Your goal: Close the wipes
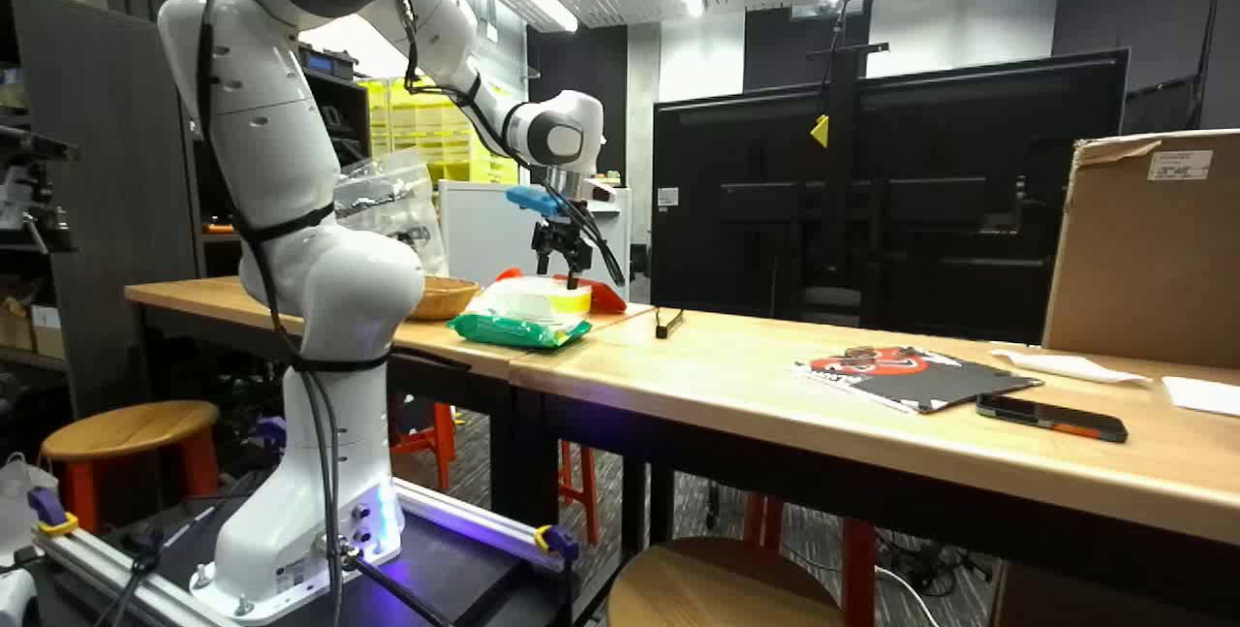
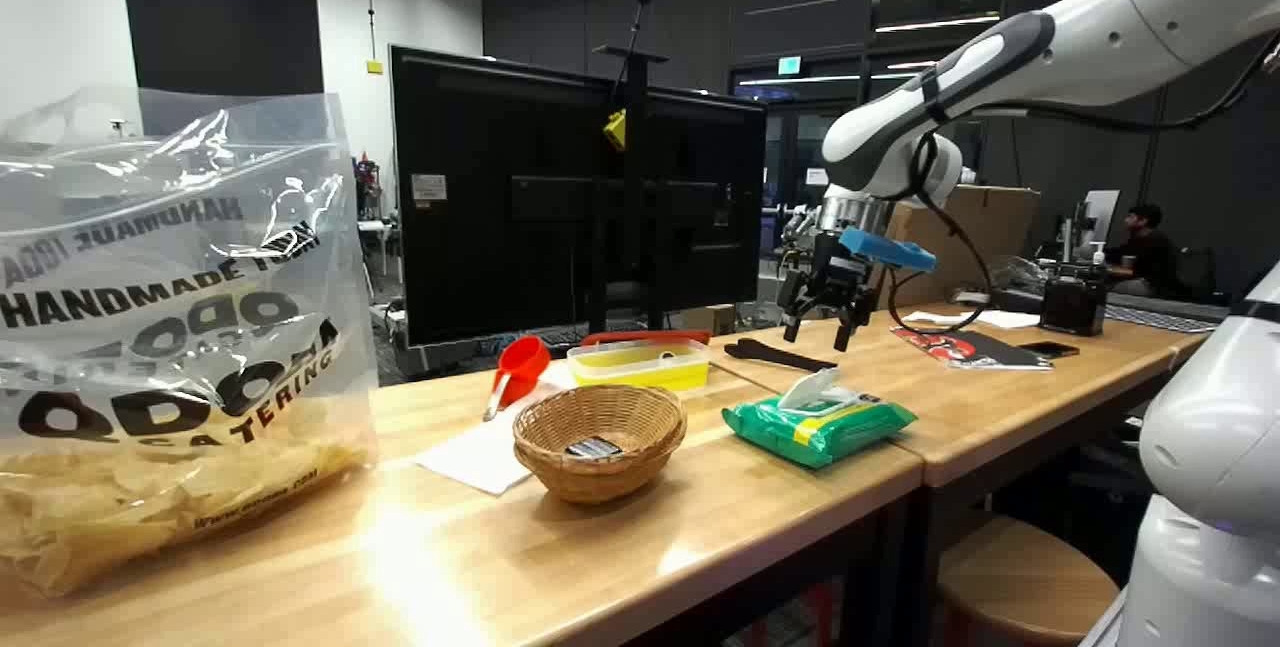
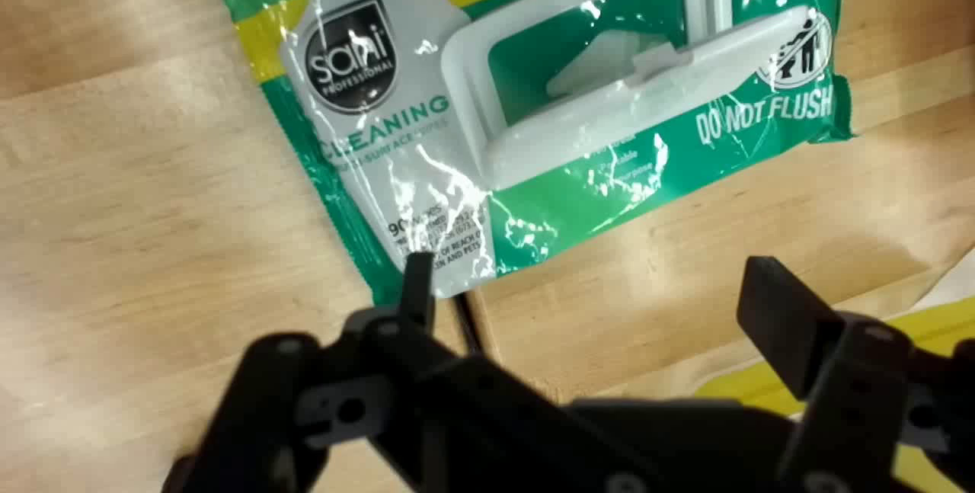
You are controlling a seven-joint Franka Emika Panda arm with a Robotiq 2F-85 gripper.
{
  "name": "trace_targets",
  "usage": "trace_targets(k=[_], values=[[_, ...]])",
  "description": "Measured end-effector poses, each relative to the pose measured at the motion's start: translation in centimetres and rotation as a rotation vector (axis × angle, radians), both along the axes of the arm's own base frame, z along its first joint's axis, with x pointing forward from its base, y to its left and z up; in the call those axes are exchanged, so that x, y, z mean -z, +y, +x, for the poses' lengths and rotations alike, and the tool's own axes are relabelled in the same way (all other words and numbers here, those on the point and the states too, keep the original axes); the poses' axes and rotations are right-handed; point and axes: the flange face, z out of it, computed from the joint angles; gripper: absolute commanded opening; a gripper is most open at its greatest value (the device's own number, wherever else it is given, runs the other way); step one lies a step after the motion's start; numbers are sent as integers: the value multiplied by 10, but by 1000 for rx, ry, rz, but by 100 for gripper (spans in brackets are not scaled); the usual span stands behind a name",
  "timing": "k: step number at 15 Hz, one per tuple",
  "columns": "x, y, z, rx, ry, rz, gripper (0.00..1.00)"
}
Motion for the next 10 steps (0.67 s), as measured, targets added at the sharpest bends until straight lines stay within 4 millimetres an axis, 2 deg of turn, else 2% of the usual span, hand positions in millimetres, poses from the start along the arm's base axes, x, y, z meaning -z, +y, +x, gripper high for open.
trace_targets(k=[8,9,10], values=[[0,0,0,0,0,0,100],[0,0,0,0,0,0,75],[0,0,0,0,0,0,73]])
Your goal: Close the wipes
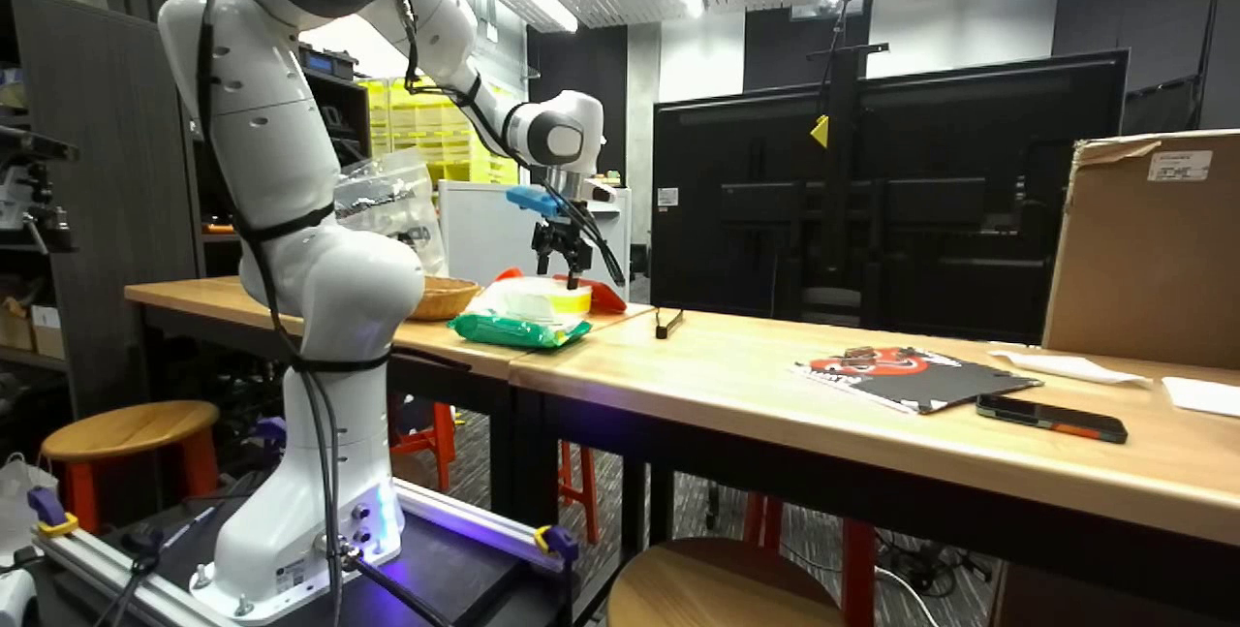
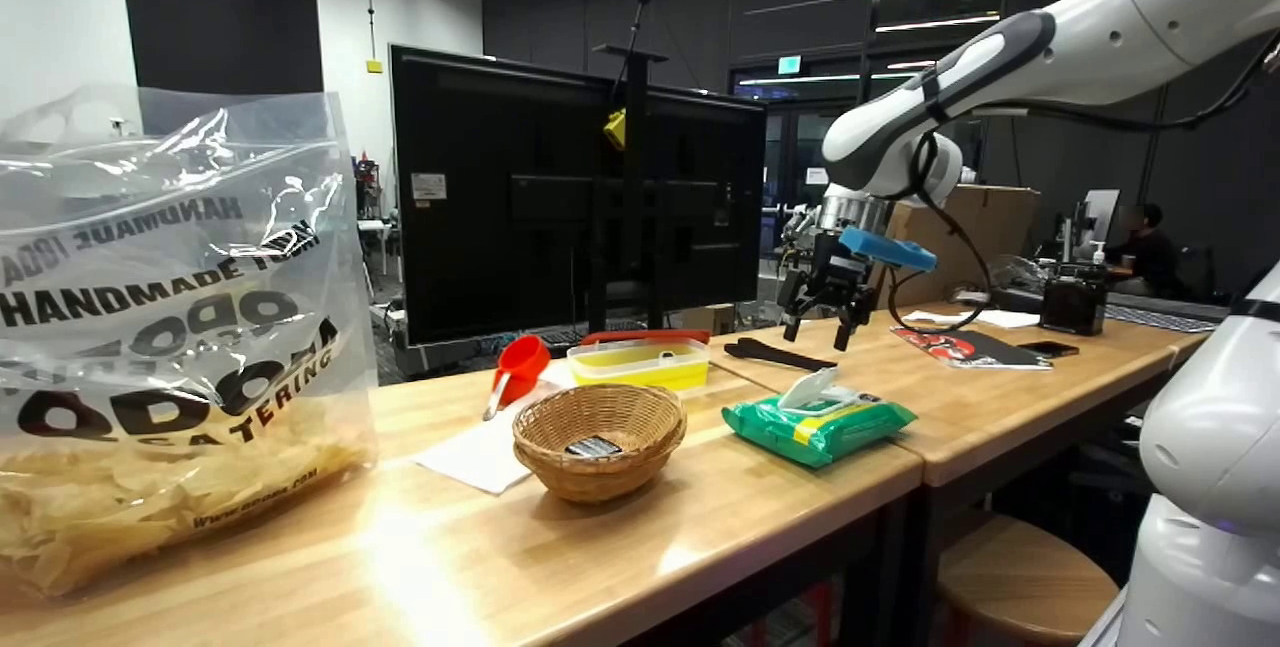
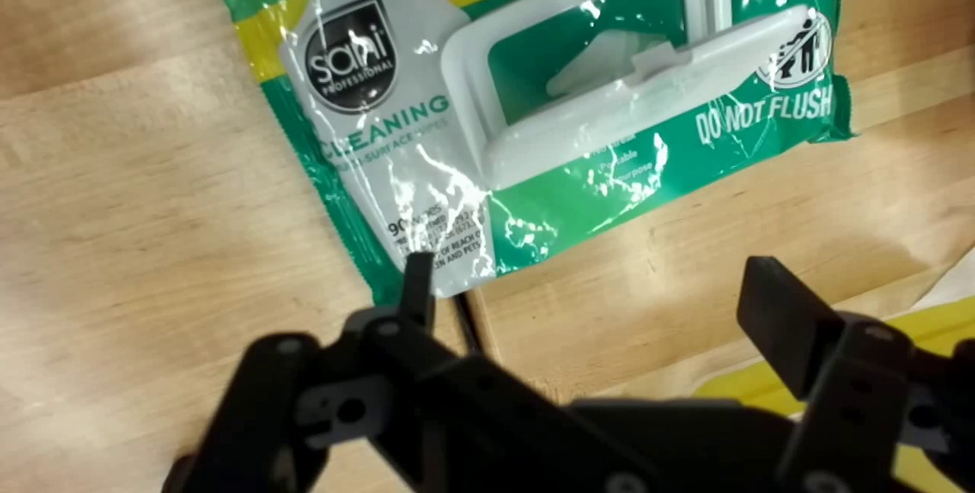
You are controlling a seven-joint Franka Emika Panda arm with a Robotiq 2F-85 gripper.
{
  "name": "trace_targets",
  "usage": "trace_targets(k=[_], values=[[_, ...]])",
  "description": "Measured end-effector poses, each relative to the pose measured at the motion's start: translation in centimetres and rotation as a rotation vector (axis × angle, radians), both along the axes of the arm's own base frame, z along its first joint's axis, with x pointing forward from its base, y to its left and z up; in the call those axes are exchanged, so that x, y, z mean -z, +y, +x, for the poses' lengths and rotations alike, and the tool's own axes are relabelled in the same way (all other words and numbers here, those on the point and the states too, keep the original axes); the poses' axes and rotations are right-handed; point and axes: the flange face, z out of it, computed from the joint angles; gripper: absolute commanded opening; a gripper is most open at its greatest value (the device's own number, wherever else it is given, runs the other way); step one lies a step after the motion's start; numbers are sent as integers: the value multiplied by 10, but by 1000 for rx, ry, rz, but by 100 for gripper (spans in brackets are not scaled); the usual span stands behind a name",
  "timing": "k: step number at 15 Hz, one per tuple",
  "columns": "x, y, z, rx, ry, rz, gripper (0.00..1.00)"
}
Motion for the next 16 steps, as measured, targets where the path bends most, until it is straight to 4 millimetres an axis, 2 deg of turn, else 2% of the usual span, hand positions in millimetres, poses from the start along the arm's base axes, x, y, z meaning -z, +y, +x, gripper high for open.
trace_targets(k=[1,2,4,15,16], values=[[0,0,0,0,0,0,68],[0,1,0,-3,1,-1,85],[2,6,0,-12,2,-5,69],[4,9,2,-17,5,-9,68],[4,9,2,-17,5,-9,92]])
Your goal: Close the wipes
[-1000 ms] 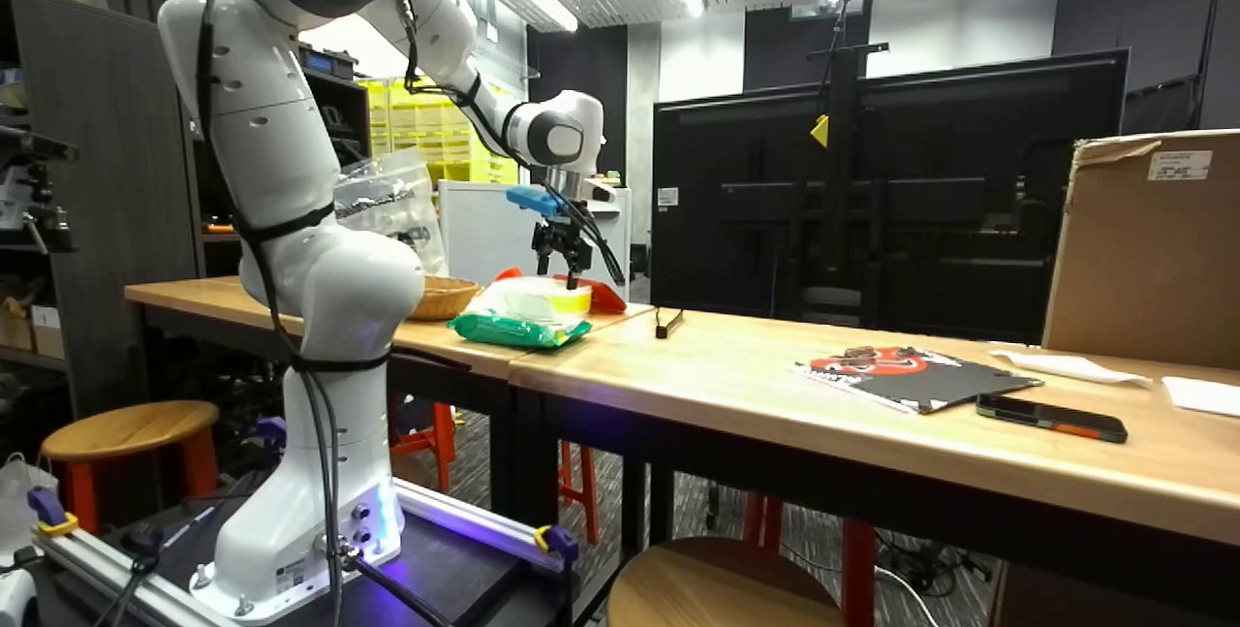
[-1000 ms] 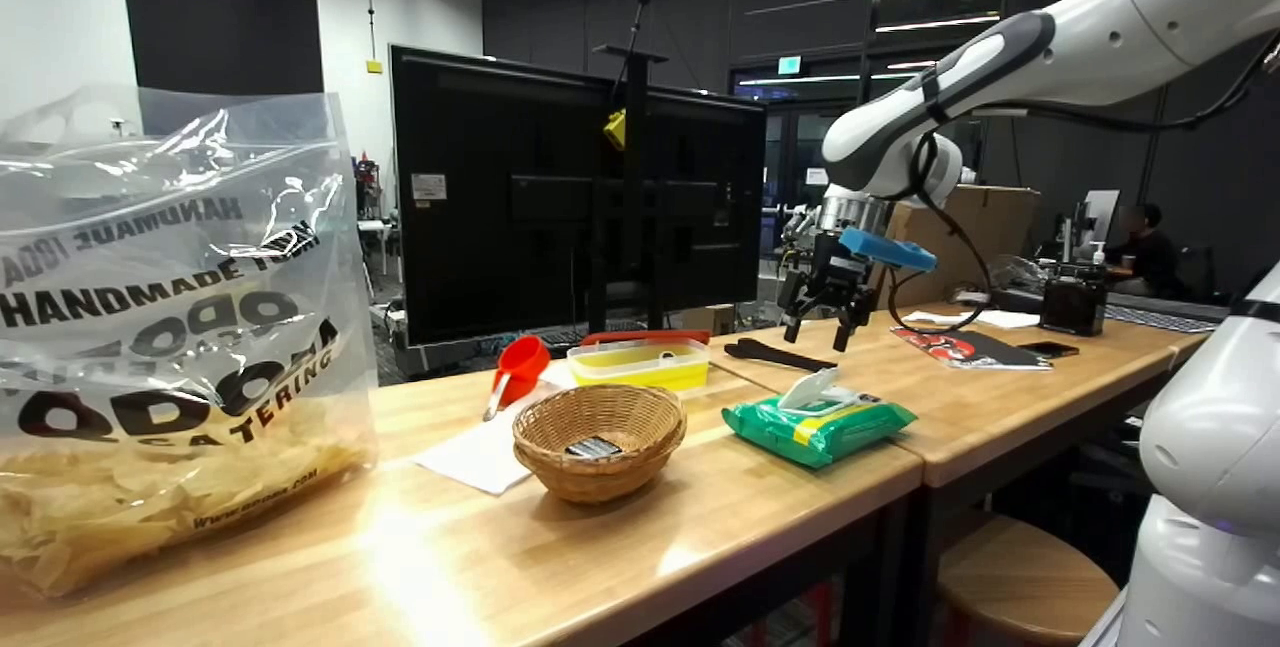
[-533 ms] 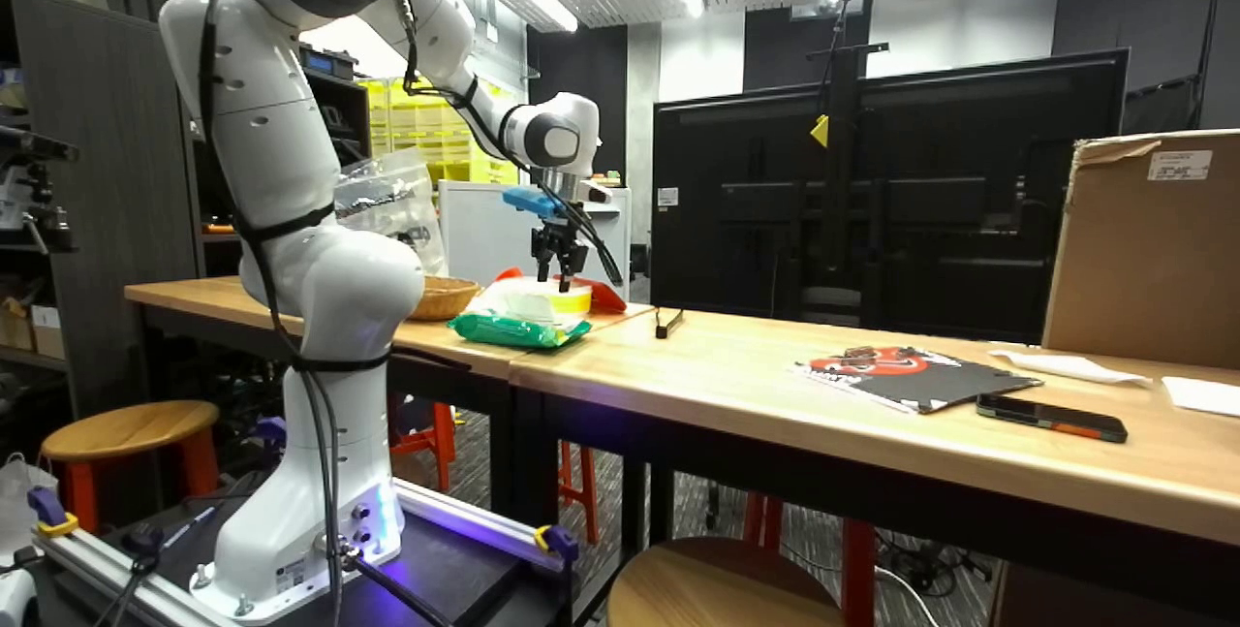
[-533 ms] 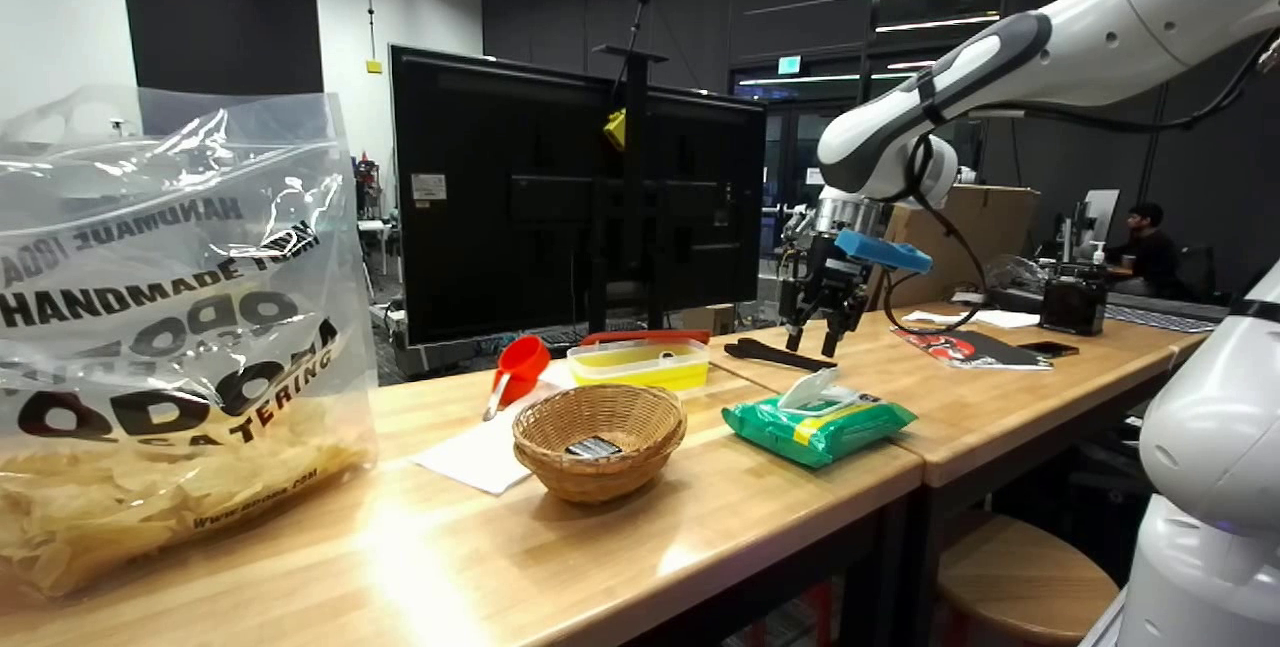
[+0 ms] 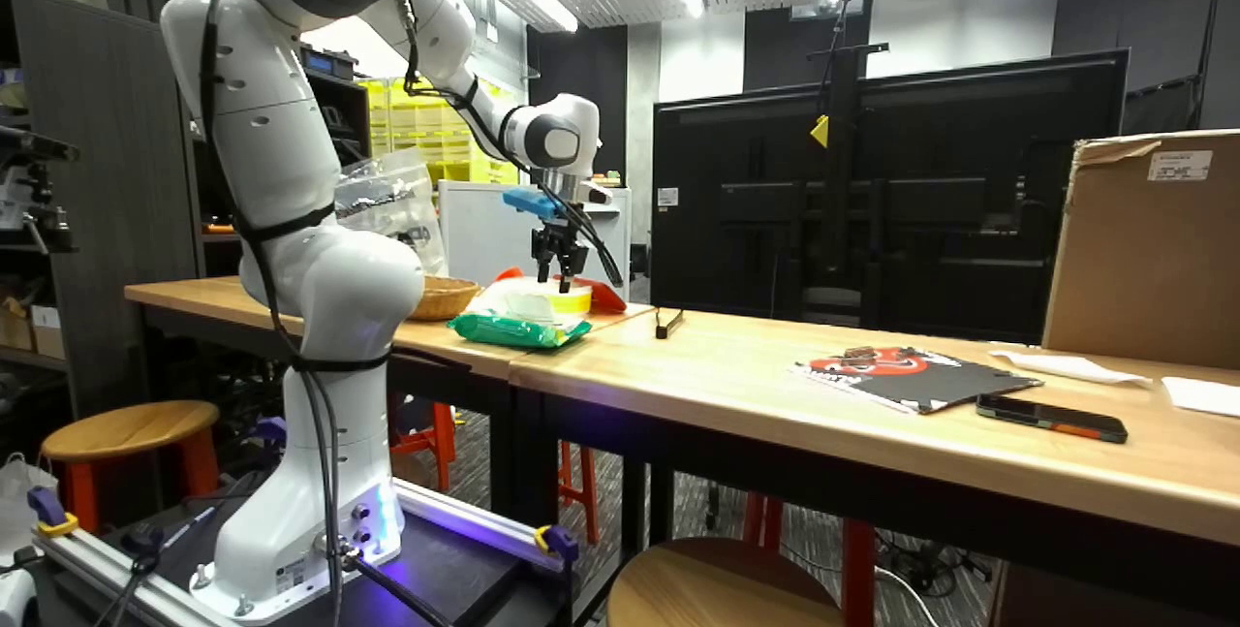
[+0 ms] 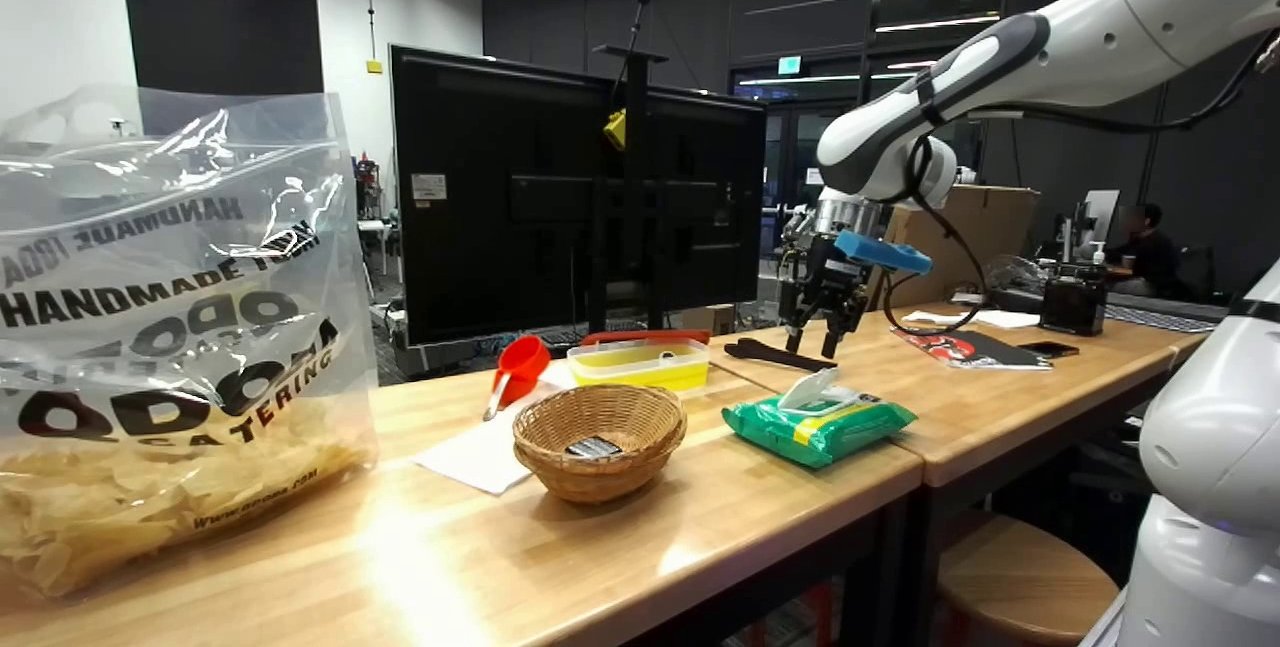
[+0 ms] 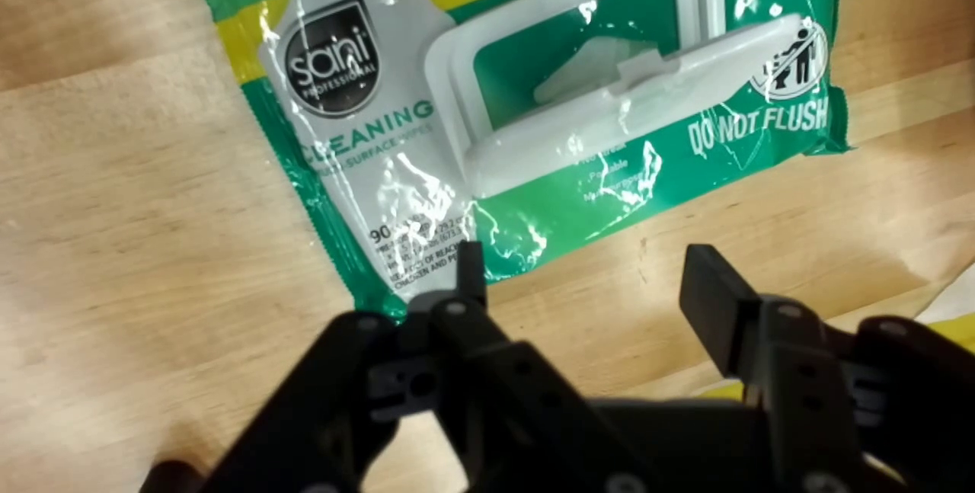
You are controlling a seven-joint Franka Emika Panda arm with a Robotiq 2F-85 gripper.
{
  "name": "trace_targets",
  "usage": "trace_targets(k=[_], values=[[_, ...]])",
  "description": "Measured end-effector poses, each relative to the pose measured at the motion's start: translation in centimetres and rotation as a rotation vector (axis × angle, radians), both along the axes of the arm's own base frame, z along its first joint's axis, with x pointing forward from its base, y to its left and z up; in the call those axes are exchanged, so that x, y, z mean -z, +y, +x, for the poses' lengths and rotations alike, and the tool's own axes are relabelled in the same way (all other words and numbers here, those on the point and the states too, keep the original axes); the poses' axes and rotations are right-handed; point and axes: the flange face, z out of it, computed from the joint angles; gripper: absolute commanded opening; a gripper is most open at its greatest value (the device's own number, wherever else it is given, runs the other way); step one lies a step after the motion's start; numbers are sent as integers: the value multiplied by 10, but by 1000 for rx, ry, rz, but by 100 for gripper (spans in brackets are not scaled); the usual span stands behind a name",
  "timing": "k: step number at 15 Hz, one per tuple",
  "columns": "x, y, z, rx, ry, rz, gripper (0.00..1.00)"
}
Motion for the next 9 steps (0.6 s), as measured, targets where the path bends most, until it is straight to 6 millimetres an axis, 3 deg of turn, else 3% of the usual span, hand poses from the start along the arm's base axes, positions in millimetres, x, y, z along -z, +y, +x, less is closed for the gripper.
trace_targets(k=[4,9], values=[[0,3,0,-9,3,-9,100],[-2,27,2,-73,28,-90,100]])
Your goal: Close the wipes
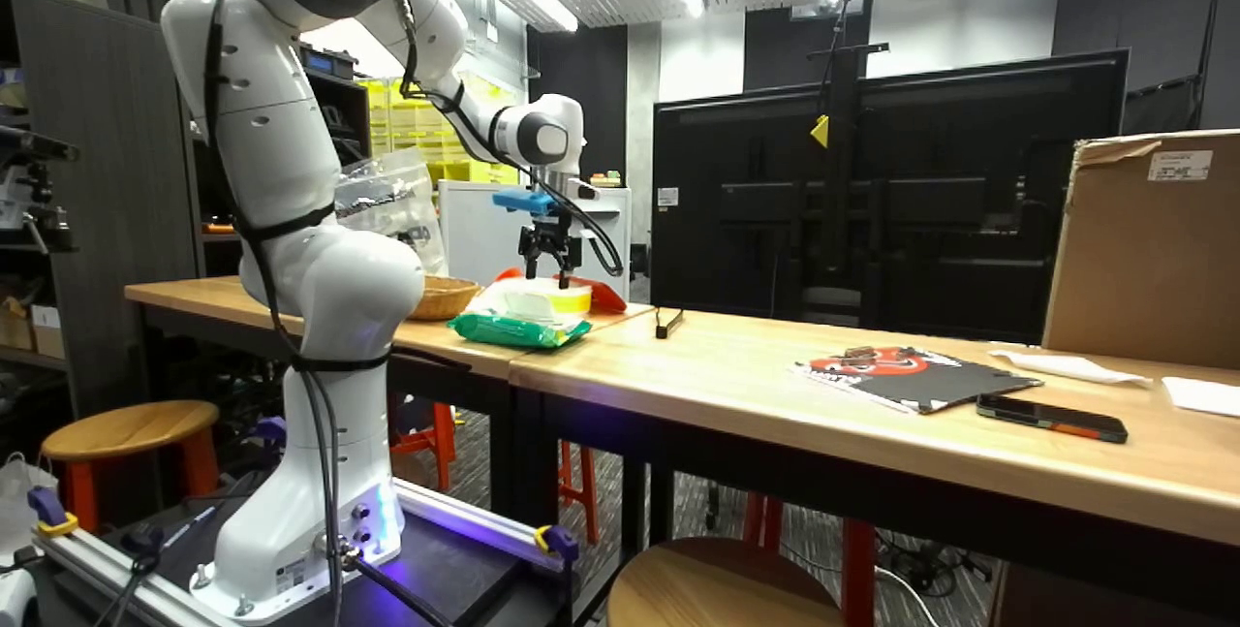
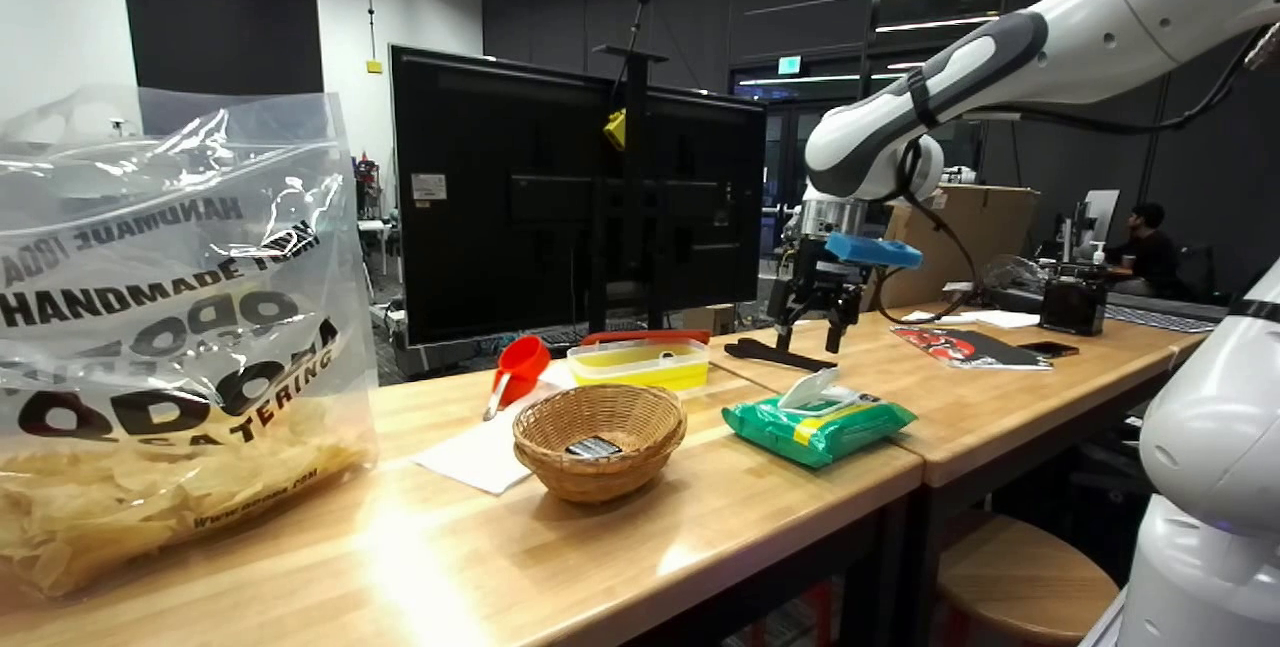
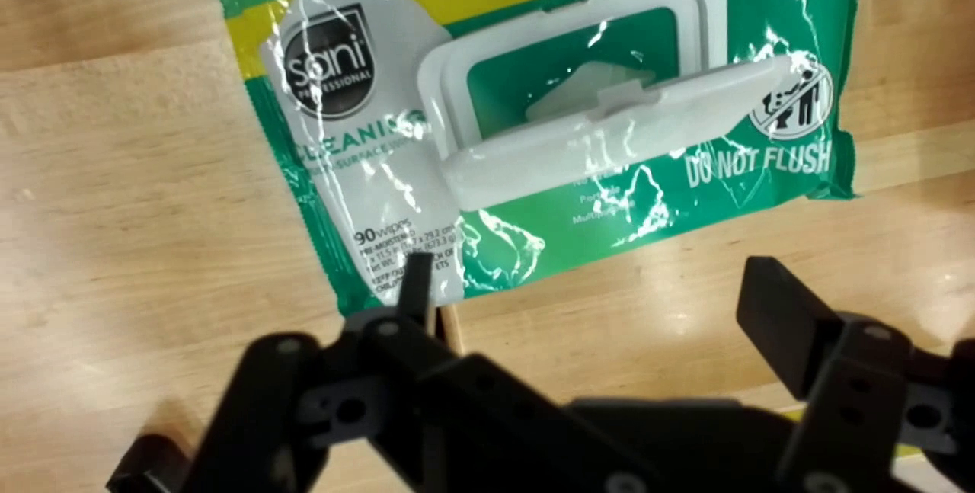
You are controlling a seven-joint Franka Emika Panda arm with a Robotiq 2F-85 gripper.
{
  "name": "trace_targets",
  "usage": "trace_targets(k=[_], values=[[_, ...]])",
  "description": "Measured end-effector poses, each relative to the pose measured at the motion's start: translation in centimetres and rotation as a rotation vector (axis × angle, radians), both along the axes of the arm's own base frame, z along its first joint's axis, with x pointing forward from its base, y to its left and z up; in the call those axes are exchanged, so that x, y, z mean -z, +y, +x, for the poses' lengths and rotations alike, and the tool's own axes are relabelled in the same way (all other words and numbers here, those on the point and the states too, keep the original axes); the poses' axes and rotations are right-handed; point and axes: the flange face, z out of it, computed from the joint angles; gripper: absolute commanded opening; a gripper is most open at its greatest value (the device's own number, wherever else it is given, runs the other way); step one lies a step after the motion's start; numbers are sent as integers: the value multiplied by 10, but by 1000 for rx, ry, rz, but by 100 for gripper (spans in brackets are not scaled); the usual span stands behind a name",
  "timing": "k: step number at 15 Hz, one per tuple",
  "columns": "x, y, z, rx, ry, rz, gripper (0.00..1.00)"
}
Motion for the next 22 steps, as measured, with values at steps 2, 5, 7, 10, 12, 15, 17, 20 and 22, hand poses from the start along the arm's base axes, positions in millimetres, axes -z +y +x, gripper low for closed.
trace_targets(k=[2,5,7,10,12,15,17,20,22], values=[[-1,11,0,-28,19,-43,100],[-1,23,0,-64,39,-97,100],[-3,26,-1,-82,52,-125,100],[-9,28,1,-93,46,-133,100],[-10,28,3,-105,35,-131,100],[-11,28,6,-132,0,-120,100],[-8,27,8,-158,-27,-108,100],[5,25,9,-171,-48,-76,100],[15,24,9,-174,-53,-54,94]])
